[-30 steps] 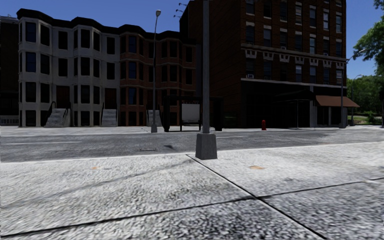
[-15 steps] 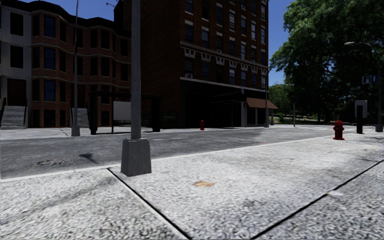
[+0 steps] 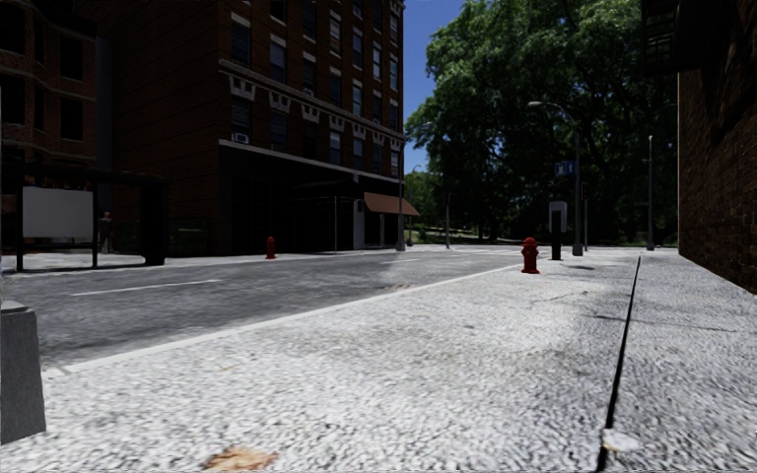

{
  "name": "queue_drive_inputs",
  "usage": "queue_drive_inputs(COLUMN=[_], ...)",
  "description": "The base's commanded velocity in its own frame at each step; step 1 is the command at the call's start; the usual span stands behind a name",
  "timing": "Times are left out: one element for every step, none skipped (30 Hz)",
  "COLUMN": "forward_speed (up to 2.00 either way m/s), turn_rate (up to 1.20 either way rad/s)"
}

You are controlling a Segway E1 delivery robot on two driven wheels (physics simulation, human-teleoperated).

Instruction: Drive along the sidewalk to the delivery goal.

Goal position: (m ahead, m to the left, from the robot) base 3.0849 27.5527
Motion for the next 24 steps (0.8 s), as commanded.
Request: queue_drive_inputs(forward_speed=[2.0,2.0,2.0,2.0,2.0,2.0,2.0,2.0,2.0,2.0,2.0,2.0,2.0,2.0,2.0,2.0,2.0,2.0,2.0,2.0,2.0,2.0,2.0,2.0], turn_rate=[-0.73,-0.73,-0.73,-0.73,-0.73,-0.73,-0.73,-0.73,-0.73,-0.73,-0.73,-0.73,-0.73,-0.73,-0.73,-0.73,-0.73,-0.73,-0.72,-0.6,-0.13,-0.13,-0.03,0.0])
